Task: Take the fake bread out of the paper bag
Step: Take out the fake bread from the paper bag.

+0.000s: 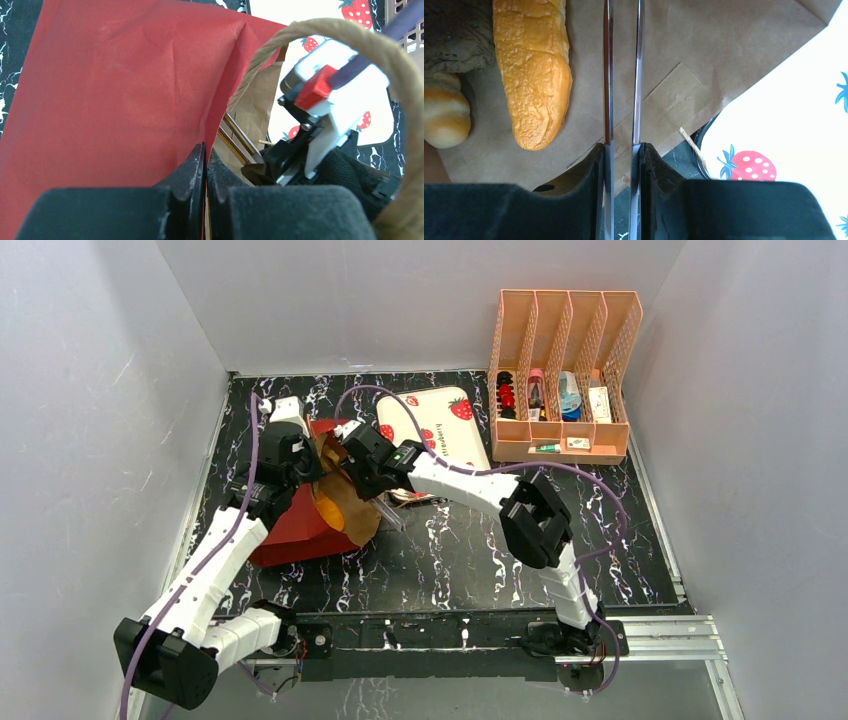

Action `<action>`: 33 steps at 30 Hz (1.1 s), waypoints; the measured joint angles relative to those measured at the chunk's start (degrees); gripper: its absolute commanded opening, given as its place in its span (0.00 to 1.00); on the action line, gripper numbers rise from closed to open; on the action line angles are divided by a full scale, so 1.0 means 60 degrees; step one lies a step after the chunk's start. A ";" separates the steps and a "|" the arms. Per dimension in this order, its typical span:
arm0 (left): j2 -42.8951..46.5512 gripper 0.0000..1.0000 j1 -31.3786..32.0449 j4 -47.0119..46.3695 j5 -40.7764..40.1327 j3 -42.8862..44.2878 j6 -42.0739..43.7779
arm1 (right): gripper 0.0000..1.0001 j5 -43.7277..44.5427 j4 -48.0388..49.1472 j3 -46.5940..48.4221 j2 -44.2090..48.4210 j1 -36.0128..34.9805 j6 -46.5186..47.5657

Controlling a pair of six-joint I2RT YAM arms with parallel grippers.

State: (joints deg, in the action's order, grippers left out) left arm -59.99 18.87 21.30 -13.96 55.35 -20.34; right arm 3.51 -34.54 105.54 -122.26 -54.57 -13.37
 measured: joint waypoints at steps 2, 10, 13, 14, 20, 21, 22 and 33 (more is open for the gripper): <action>-0.0044 0.00 0.0000 -0.0040 -0.0033 0.0000 -0.0066 | 0.00 0.0066 -0.0040 -0.0066 0.0142 0.0000 -0.0004; -0.0240 0.00 0.0000 -0.0211 -0.0284 0.0000 -0.0674 | 0.00 0.0397 -0.0219 -0.0794 0.1049 0.0000 -0.0033; -0.0364 0.00 0.0000 -0.0270 -0.0401 0.0000 -0.0918 | 0.00 0.0579 -0.0244 -0.1078 0.1421 0.0000 -0.0036; -0.0423 0.00 0.0000 -0.0277 -0.0441 0.0000 -0.0991 | 0.00 0.0648 -0.0240 -0.1249 0.1585 0.0000 -0.0036; -0.0739 0.00 0.0000 -0.0321 -0.0688 0.0004 -0.1490 | 0.00 0.1016 -0.0543 -0.1698 0.2382 0.0007 -0.0073; -0.0812 0.00 0.0000 -0.0321 -0.0743 0.0007 -0.1577 | 0.00 0.1089 -0.0565 -0.1730 0.2484 0.0007 -0.0080; -0.0874 0.00 0.0000 -0.0321 -0.0776 0.0011 -0.1628 | 0.00 0.1162 -0.0586 -0.1774 0.2579 0.0007 -0.0084; -0.1603 0.00 -0.0117 -0.0106 -0.1020 0.0546 -0.1942 | 0.00 0.2065 -0.1315 -0.1949 0.3665 0.0036 -0.0149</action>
State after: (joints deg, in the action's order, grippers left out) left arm -69.60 18.17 20.67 -20.08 58.63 -31.99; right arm 15.90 -42.44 93.84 -100.27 -54.35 -14.26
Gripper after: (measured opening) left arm 0.009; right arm 0.221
